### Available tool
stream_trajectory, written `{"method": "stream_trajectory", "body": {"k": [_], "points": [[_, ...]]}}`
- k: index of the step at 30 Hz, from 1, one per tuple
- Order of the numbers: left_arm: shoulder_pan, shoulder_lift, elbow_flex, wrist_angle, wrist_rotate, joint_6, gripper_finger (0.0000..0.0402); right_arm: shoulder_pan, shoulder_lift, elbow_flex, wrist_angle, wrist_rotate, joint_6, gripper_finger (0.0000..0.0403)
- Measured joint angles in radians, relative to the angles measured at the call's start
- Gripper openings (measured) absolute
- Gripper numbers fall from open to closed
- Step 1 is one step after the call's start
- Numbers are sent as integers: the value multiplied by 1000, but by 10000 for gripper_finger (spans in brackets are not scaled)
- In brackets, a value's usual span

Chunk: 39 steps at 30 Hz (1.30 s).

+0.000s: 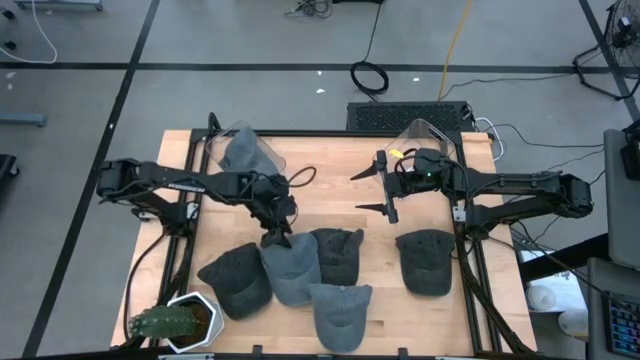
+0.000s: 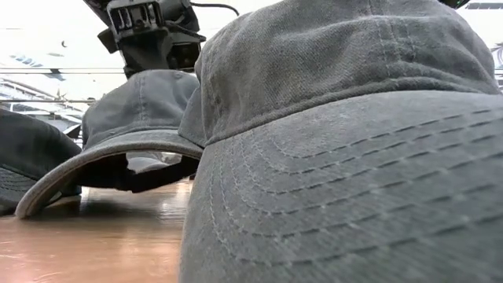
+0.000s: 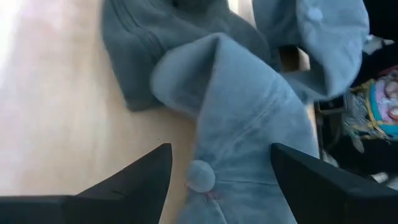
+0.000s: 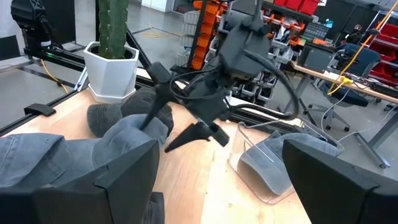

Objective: Pick & Place hat
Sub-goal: Put the left blue cap into the left transparent bin

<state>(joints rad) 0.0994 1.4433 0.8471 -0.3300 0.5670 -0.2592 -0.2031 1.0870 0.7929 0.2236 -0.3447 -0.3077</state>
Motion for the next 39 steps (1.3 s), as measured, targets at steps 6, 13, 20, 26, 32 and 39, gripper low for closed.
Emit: {"method": "stream_trajectory", "body": {"k": [6,13,20,26,32,39], "points": [[-26,21,1,90,162,-57,285,0,0,0,3,0,0,329],[-35,-70,2,171,224,-71,285,0,0,0,3,0,6,329],[-38,-134,2,182,221,-123,285,0,0,0,3,1,7,329],[-49,-130,2,57,119,-162,285,0,0,0,3,1,6,329],[-40,-127,1,-28,-9,-81,285,0,0,0,3,0,1,329],[-22,-127,2,-156,-68,-64,284,0,0,0,3,0,6,329]]}}
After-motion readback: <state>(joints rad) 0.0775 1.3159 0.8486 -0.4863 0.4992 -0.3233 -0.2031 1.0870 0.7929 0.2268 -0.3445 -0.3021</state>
